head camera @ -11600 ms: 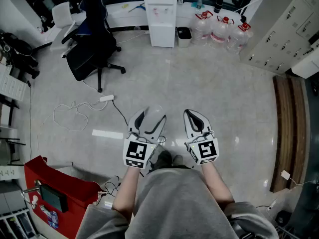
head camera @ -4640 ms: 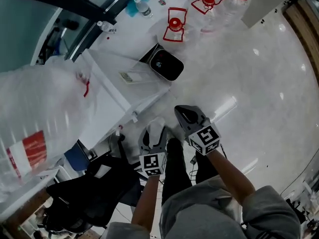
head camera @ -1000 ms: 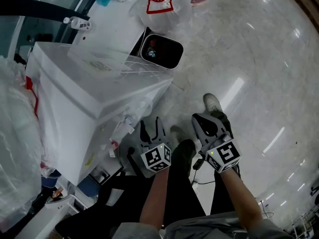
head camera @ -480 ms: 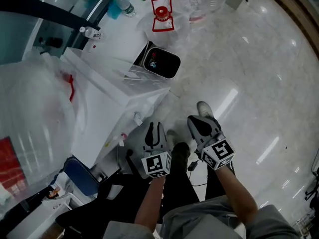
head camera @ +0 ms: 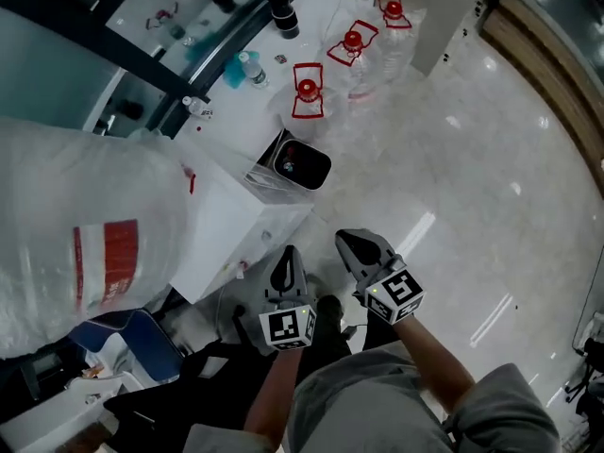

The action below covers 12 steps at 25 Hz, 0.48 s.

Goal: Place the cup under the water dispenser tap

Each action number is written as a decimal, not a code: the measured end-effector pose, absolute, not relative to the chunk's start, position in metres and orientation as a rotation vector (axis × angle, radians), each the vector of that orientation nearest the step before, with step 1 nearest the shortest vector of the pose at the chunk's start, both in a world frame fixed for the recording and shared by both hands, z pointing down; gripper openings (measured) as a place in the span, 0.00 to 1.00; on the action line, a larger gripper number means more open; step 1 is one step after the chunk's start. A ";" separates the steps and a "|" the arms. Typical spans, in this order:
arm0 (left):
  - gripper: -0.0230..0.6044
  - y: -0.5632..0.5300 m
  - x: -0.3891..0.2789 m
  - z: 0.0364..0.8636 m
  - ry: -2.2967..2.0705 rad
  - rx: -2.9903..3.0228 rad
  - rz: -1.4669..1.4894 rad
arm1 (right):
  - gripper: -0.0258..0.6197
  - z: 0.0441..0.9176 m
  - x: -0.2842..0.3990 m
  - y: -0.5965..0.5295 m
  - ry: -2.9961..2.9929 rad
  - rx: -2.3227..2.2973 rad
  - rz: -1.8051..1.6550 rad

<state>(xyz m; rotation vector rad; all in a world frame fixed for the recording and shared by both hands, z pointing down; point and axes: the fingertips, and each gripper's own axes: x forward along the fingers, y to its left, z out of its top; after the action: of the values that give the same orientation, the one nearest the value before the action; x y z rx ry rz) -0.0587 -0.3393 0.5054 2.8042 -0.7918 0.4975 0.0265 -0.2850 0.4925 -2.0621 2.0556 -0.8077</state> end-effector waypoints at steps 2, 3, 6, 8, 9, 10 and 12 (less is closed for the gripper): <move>0.06 -0.339 -0.049 0.477 -0.783 2.819 0.463 | 0.06 0.467 0.032 -0.286 2.075 -2.066 -0.763; 0.06 -0.340 -0.044 0.463 -0.779 2.827 0.445 | 0.06 0.456 0.035 -0.287 2.082 -2.069 -0.743; 0.05 -0.342 -0.033 0.426 -0.768 2.843 0.395 | 0.06 0.427 0.044 -0.288 2.082 -2.082 -0.696; 0.05 -0.342 -0.025 0.405 -0.754 2.857 0.369 | 0.06 0.409 0.050 -0.288 2.071 -2.092 -0.672; 0.05 -0.342 -0.022 0.394 -0.745 2.867 0.357 | 0.06 0.400 0.052 -0.288 2.064 -2.095 -0.660; 0.05 -0.342 -0.019 0.384 -0.738 2.877 0.343 | 0.06 0.391 0.054 -0.289 2.057 -2.093 -0.650; 0.05 -0.343 -0.013 0.363 -0.727 2.899 0.306 | 0.06 0.370 0.055 -0.290 2.047 -2.071 -0.626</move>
<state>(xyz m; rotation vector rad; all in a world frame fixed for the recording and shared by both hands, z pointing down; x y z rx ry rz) -0.0133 -0.3432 0.3629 2.8991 -0.7274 0.3058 0.0550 -0.2900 0.3704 -2.0710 2.0471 -0.6262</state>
